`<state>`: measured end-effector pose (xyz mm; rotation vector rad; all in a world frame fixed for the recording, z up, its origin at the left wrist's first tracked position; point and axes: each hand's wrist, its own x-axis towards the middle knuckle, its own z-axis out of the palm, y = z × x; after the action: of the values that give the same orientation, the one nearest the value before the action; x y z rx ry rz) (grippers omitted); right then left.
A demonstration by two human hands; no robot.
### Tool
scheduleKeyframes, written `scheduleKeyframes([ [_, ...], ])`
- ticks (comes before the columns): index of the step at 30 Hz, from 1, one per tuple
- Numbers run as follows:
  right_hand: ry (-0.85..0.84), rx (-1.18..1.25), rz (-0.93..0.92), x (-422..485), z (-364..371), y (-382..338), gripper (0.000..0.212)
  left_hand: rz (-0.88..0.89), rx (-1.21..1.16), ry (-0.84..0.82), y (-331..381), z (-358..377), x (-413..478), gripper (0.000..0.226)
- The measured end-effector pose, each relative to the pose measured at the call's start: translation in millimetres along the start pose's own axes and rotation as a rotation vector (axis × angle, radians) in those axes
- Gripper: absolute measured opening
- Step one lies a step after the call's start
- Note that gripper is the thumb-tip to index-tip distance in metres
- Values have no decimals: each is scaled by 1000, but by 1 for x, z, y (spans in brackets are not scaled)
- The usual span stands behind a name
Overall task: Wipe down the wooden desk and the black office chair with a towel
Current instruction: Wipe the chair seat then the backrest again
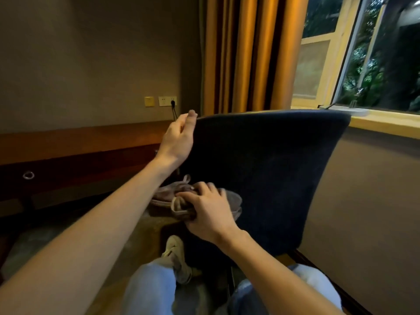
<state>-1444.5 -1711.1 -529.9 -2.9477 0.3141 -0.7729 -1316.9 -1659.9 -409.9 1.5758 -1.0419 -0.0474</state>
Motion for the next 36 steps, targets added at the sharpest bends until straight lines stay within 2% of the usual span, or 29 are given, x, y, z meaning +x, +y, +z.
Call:
scheduleKeyframes([
  [2,185,-146,-32,-9,-13,24,62,15,64,-4,1,-2,13,70],
  [4,429,-207,-58,-12,-26,51,64,5,31,21,-5,-5,20,65],
  [6,620,-260,-74,-6,-46,67,64,-41,-124,42,-12,-9,20,67],
  [8,709,-329,-72,13,-67,73,65,-73,-277,77,-20,-11,18,71],
  [12,697,-448,-153,69,-90,67,64,-191,-502,148,-38,-18,17,73],
  [15,667,-495,-212,107,-72,55,67,-259,-559,188,-72,-28,16,70],
  [18,699,-449,-177,125,-29,48,60,-326,-671,199,-97,-31,18,76],
  [22,453,-522,-373,95,86,76,54,-244,-696,142,-124,-40,26,87],
  [24,379,-558,-408,79,131,97,58,-218,-736,91,-135,-48,31,90],
  [27,295,-579,-422,64,144,110,61,-196,-687,52,-145,-41,29,93],
  [29,248,-623,-491,64,132,110,57,-276,-678,124,-155,-30,29,91],
  [31,313,-596,-506,75,107,102,50,-402,-649,111,-166,-20,26,93],
  [34,580,-465,-461,98,44,68,41,-613,-709,81,-187,-10,12,89],
  [36,759,-447,-402,120,2,45,42,-660,-680,101,-201,-6,4,83],
])
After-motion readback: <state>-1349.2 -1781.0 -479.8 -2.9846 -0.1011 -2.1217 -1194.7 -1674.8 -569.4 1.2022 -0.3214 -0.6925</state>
